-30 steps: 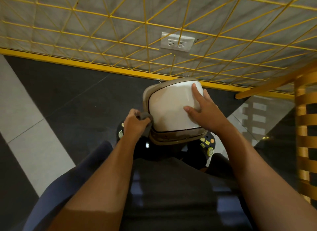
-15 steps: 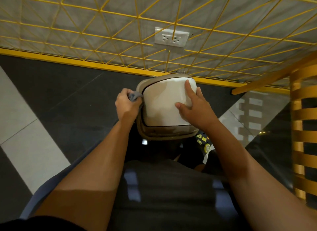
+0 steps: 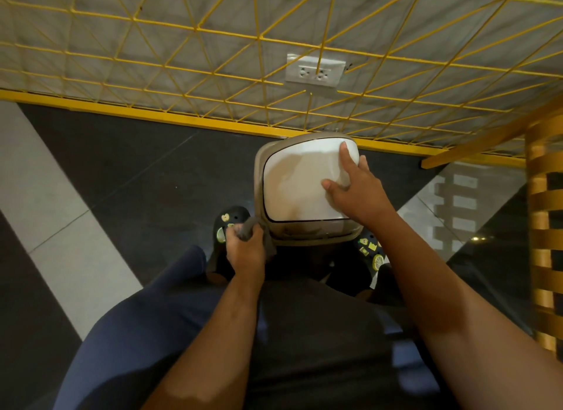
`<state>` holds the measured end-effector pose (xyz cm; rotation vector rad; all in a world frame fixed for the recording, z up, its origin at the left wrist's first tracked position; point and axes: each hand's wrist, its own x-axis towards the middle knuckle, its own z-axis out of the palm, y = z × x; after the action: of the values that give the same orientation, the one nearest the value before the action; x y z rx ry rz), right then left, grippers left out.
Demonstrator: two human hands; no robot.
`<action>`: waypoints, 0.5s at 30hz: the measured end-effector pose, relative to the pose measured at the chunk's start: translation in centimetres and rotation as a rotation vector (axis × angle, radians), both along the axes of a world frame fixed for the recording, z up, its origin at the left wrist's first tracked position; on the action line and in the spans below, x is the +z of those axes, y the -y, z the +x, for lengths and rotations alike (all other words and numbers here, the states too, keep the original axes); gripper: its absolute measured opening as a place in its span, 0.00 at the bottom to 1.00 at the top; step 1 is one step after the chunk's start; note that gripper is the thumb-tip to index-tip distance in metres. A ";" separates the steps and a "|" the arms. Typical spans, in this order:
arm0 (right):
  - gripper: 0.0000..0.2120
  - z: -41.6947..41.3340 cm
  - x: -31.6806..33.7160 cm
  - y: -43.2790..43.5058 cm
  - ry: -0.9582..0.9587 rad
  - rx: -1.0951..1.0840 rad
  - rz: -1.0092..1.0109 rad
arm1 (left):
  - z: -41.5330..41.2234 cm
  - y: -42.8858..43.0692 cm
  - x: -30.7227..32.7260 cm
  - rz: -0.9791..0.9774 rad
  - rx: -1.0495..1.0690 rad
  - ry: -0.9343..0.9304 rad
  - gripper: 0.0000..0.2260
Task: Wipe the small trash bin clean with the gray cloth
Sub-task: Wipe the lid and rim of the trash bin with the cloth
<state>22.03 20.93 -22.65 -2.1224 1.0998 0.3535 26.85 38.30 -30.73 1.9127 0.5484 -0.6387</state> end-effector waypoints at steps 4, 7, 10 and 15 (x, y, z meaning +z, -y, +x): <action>0.34 0.0 0.1 0.0 -0.009 -0.027 0.016 | -2.7 0.4 0.0 -0.109 0.219 -0.189 0.15; 0.34 -0.3 0.1 -0.1 0.012 -0.086 0.013 | -1.7 1.3 0.1 -0.139 0.269 -0.173 0.15; 0.34 -0.6 0.1 -0.3 0.022 -0.187 -0.033 | 0.6 2.6 0.7 -0.183 0.225 -0.102 0.12; 0.34 -1.0 0.3 -0.5 0.002 -0.338 -0.120 | 4.0 5.0 2.1 -0.283 0.133 -0.079 0.12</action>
<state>21.01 21.39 -22.31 -1.9885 1.4816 0.1286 30.89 33.30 -28.67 1.5783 0.5962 -0.6704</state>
